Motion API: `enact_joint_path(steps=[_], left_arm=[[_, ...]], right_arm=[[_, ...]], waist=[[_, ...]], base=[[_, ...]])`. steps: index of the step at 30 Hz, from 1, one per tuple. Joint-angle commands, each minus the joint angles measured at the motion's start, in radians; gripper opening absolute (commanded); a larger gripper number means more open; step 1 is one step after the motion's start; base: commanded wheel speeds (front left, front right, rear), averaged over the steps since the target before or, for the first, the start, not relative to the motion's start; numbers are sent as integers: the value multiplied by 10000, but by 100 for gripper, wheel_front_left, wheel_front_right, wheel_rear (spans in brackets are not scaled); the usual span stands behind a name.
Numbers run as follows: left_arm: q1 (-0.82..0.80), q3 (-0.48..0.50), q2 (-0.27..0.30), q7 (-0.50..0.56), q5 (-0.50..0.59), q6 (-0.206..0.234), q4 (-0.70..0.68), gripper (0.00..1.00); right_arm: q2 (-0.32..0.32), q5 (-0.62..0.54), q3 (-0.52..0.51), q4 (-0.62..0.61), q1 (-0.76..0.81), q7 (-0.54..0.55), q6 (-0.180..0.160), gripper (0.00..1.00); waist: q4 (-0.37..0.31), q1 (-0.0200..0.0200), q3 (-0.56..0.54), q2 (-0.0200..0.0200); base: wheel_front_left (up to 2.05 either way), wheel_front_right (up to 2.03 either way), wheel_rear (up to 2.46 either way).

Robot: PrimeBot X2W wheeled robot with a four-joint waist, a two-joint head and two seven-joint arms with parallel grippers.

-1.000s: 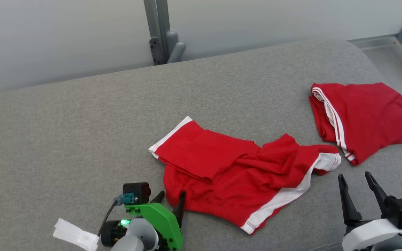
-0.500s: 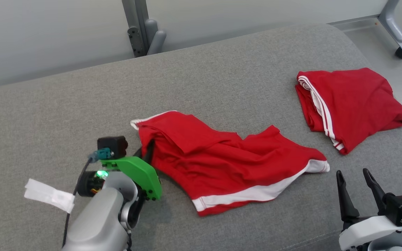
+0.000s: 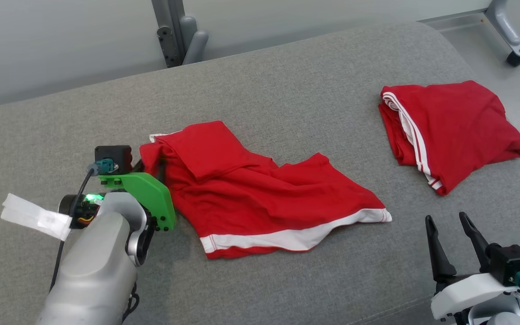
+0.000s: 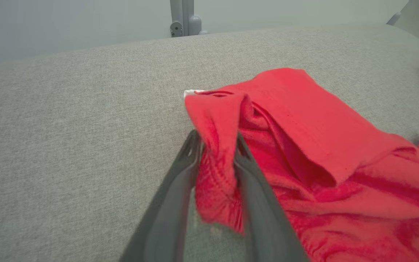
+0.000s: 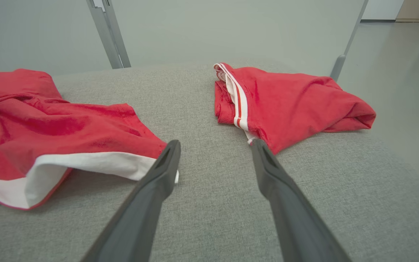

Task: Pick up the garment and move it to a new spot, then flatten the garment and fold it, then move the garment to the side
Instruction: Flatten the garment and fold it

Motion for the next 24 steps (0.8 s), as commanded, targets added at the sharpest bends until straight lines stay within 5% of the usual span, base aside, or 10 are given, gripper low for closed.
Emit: enact_joint_path(steps=[1, 10, 16, 24], left_arm=[[109, 38, -19, -203, -13, -37, 12, 100], [2230, 180, 86, -2256, 317, 287, -1777, 100], [4494, -27, 75, -2327, 453, 421, -3883, 100], [5550, -550, 39, -1470, 144, 279, -4824, 100]], right_arm=[[-66, 25, -32, 21, -14, -26, -11, 100], [-144, -191, -418, -136, 505, -26, -11, 100], [-438, -272, -298, -33, 336, -26, -13, 100], [-1035, -346, 747, 1557, -824, -26, -13, 100]], waist=[[-3, 0, -45, 36], [280, 0, -598, 36], [523, 0, -649, 36], [848, 0, -231, 36]], base=[[0, 0, 0], [0, 0, 0], [0, 0, 0], [0, 0, 0]])
